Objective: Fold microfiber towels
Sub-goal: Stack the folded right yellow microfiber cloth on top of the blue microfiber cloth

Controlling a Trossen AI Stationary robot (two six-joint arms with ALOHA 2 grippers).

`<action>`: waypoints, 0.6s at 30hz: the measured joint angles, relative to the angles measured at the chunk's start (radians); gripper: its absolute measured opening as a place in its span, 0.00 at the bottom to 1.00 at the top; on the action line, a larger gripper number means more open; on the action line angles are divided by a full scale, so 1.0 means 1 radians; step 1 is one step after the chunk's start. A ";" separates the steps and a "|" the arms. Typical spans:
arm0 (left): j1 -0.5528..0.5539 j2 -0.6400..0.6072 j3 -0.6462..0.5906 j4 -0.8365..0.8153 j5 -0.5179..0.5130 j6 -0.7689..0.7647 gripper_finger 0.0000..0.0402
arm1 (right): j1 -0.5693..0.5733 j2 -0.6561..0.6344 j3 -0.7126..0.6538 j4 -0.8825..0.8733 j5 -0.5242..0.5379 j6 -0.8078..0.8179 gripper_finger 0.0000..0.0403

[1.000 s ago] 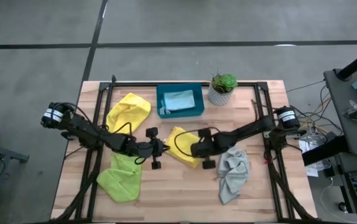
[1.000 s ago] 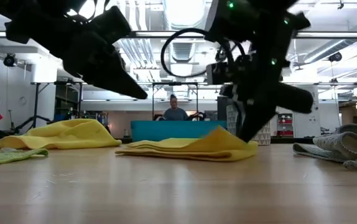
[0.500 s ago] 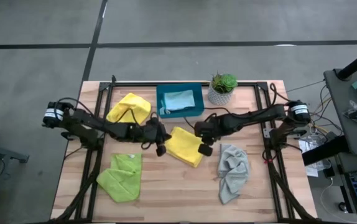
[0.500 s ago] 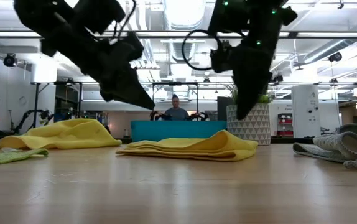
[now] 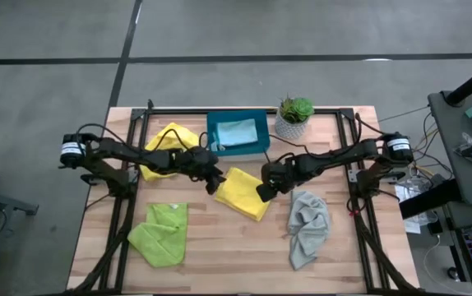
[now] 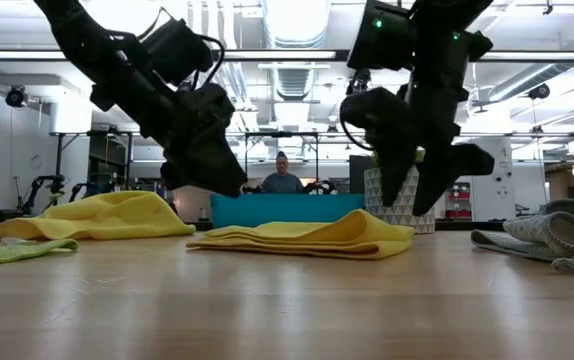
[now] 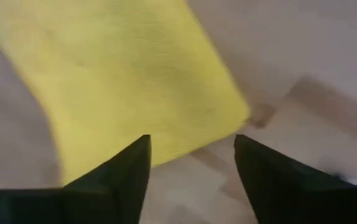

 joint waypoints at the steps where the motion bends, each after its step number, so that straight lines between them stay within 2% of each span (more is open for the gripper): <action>1: 0.003 0.004 0.000 0.001 0.000 -0.009 0.45 | 0.007 0.000 -0.001 0.018 -0.001 0.028 0.56; 4: 0.003 0.028 0.001 0.004 -0.001 -0.017 0.56 | 0.036 0.000 -0.003 0.036 0.024 0.101 0.62; 7: 0.003 0.070 0.003 0.048 -0.005 -0.018 0.62 | 0.065 0.000 -0.008 0.037 0.054 0.162 0.66; 13: 0.000 0.156 0.007 0.113 -0.008 -0.019 0.64 | 0.115 0.010 -0.035 0.058 0.114 0.233 0.70; 18: 0.000 0.205 0.008 0.179 -0.008 -0.020 0.64 | 0.122 0.028 -0.092 0.183 0.116 0.253 0.70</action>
